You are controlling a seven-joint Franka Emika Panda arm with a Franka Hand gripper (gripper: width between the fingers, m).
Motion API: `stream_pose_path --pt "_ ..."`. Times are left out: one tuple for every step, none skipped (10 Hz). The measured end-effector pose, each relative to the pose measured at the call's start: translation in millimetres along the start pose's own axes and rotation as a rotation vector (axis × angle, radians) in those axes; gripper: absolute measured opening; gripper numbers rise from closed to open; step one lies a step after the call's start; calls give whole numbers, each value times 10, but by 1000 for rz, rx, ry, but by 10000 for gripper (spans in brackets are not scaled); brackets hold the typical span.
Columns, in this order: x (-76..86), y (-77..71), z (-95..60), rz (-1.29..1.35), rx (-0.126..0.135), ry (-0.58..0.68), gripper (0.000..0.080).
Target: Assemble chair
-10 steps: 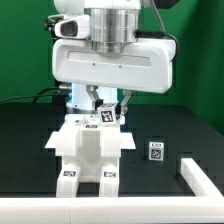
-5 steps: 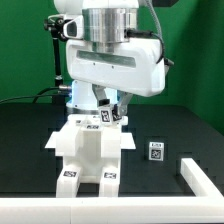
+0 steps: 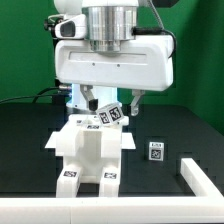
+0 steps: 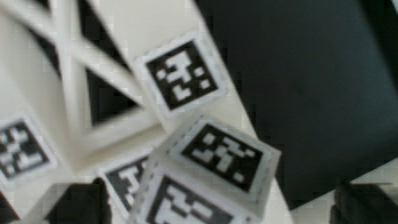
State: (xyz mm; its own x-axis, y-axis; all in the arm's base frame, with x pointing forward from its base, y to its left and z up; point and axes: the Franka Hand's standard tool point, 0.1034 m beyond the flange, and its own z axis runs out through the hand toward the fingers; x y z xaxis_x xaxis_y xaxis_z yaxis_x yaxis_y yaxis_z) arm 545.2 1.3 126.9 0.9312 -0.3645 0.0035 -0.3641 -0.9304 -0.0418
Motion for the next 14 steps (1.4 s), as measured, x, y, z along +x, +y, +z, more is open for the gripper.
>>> stream_pose_path --pt "-16 19 -2 -101 1 5 647" --pt "-13 20 6 -151 -1 5 647" --pt "-14 22 8 -211 -2 4 647" --pt "-66 21 6 -297 0 -23 649" --pt "-140 7 -15 -376 7 -67 649" --pt "-141 -4 -24 -488 12 -57 649" --pt "-126 4 -33 -606 13 -36 649" --pt "-104 34 -40 -661 15 -30 649" --pt "-39 86 -38 -782 9 -3 649" --pt "12 145 -14 -882 0 9 649" --pt "23 152 4 -942 -4 10 649" --pt "15 133 21 -952 -4 8 649" --pt "-16 85 54 -918 -2 1 649" --pt "-56 6 70 -882 1 -4 649"
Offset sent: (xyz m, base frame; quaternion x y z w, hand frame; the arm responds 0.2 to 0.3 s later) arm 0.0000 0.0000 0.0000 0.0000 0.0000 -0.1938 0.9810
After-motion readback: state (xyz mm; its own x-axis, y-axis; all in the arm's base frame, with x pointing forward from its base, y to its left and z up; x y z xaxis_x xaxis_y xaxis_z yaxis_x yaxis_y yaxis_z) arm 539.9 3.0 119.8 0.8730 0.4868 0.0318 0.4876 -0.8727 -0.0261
